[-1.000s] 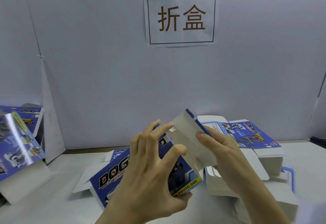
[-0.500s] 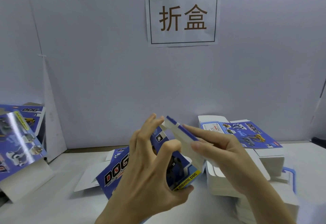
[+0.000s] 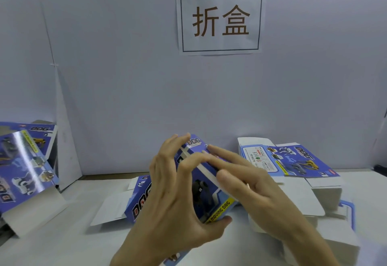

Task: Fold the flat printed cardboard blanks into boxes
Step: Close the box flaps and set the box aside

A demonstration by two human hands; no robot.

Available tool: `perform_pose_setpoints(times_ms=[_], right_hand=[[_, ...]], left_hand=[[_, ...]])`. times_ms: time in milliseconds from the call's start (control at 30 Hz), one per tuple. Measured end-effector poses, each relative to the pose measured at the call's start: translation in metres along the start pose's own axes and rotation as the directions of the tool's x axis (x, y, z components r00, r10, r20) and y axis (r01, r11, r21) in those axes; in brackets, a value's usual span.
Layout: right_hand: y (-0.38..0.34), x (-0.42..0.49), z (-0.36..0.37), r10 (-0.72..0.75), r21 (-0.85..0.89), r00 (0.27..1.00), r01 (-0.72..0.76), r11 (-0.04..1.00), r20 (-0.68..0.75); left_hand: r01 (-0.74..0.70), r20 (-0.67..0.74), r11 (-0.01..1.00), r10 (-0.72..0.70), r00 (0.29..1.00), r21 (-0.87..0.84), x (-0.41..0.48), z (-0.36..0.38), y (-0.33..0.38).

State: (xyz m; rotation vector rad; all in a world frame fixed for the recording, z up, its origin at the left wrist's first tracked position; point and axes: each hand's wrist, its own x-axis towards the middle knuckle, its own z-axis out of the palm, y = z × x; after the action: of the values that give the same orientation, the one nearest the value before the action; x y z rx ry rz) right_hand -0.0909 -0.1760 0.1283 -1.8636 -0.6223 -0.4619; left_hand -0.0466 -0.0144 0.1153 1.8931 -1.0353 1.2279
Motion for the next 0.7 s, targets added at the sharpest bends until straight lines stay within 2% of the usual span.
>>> perform_pose_setpoints(times_ms=[67,133,200,267,300,367,433,500,533,700], right_hand=[[0.002,-0.002,0.000,-0.004,-0.106,0.999,0.010,0.994,0.053],[0.004,0.000,0.004,-0.090,-0.151,0.993,0.079,0.985,-0.070],[0.007,0.003,0.007,-0.164,-0.039,0.946,0.160,0.986,-0.278],[0.010,0.003,0.003,-0.144,0.106,0.889,0.209,0.972,-0.435],[0.011,0.003,0.000,-0.095,0.201,0.888,0.204,0.958,-0.450],[0.011,0.003,-0.001,0.012,0.389,0.927,0.146,0.909,-0.376],[0.012,0.004,0.001,0.075,0.474,0.948,0.085,0.876,-0.309],[0.013,0.005,0.004,0.107,0.488,0.961,0.032,0.872,-0.255],[0.013,0.005,0.004,0.114,0.491,0.967,0.014,0.871,-0.230],[0.010,0.001,0.000,0.065,0.440,0.977,0.032,0.897,-0.204]], left_hand=[[0.043,0.027,0.998,-0.042,0.999,-0.045,0.002,-0.003,0.000],[0.064,0.063,0.996,-0.061,0.996,-0.058,0.001,-0.009,0.002],[0.100,0.080,0.991,-0.093,0.992,-0.089,0.004,-0.019,0.001],[0.192,0.074,0.964,-0.181,0.981,-0.182,0.007,-0.030,-0.001],[0.250,0.073,0.938,-0.239,0.968,-0.239,0.008,-0.034,-0.003],[0.330,0.081,0.881,-0.322,0.943,-0.339,0.007,-0.038,-0.006],[0.442,0.158,0.754,-0.422,0.893,-0.486,0.003,-0.037,-0.006],[0.526,0.280,0.507,-0.484,0.829,-0.682,0.001,-0.033,-0.006],[0.526,0.303,0.418,-0.491,0.817,-0.741,0.001,-0.032,-0.007],[0.503,0.328,0.194,-0.556,0.764,-0.842,0.002,-0.020,-0.003]])
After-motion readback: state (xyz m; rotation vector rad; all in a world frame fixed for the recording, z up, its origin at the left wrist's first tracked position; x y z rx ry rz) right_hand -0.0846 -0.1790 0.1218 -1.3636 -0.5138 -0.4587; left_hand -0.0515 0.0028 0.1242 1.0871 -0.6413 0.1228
